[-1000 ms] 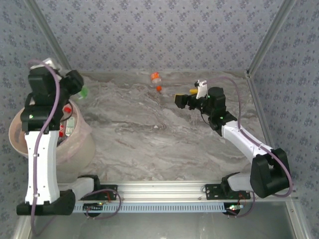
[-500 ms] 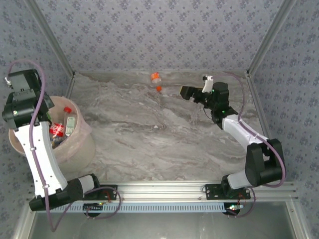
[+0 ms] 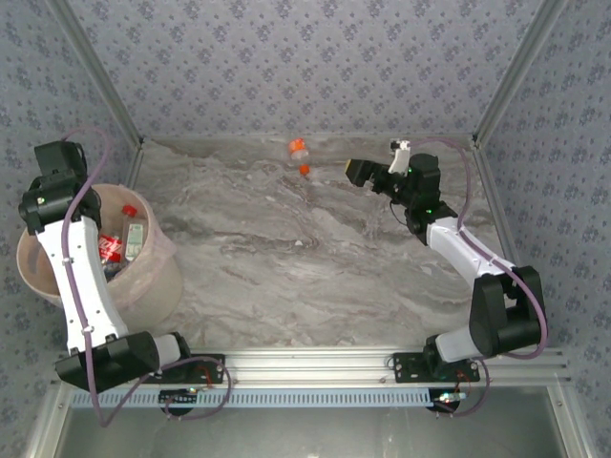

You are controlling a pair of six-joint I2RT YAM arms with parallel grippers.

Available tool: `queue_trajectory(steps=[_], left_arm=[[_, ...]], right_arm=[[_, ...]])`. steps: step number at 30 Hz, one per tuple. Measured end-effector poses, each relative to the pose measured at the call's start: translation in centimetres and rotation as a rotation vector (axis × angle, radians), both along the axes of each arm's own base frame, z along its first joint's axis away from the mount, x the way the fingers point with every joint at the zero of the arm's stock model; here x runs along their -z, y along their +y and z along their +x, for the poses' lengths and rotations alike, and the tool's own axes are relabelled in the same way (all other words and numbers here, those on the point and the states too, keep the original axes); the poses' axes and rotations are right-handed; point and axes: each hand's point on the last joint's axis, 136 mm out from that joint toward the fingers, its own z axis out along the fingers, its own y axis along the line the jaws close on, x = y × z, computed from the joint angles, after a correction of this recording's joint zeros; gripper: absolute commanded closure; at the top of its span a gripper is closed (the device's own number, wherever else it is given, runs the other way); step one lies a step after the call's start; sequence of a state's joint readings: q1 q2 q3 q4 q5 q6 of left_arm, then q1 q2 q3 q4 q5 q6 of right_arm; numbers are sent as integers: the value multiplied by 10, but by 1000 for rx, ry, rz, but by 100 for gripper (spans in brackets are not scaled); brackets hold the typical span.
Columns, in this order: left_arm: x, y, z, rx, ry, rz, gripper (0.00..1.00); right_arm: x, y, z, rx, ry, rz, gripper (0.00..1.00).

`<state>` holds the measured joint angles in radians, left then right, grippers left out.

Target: Put the plastic bottles in the bin

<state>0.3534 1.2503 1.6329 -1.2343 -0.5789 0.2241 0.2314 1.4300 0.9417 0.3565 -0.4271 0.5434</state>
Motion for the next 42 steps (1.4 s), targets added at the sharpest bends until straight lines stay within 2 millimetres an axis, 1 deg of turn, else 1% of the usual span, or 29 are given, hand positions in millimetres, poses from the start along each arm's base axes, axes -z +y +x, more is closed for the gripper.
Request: queue_trajectory(steps=[2,4,9,11,19,25,28,30,33,36,38,39,42], left_arm=[[2,3,3,0,18,6,7],[-1,4,6,1,22,11,2],[-25,5,9,-5,-53,30,2],[-31,3,12,-3,-94,17,2],[-40,-15,26,23,-241,-107,2],[-43,-32,40,38,-364,-232,2],[-51,-43,49,53,-457,-300,2],[-60,-53,54,73,-520,-330,2],[-72,-79,63,141,-590,-383,2],[-80,-113,76,234,-624,-437,2],[-84,-141,86,310,-636,-470,2],[-86,-155,90,350,-642,-488,2],[-90,-188,101,435,-669,-535,2]], right_arm=[[1,0,0,0,2,0,0],[1,0,0,0,3,-1,0],[1,0,1,4,4,-1,0],[2,0,1,5,5,-2,0],[11,-2,3,18,35,-5,0],[25,-6,6,47,91,-16,0],[32,-8,9,66,126,-27,0],[36,-10,11,78,142,-35,0],[41,-11,13,87,167,-45,0],[45,-11,15,95,185,-55,0],[48,-10,16,95,193,-63,0],[50,-9,16,93,196,-66,0],[58,-2,20,75,214,-85,0]])
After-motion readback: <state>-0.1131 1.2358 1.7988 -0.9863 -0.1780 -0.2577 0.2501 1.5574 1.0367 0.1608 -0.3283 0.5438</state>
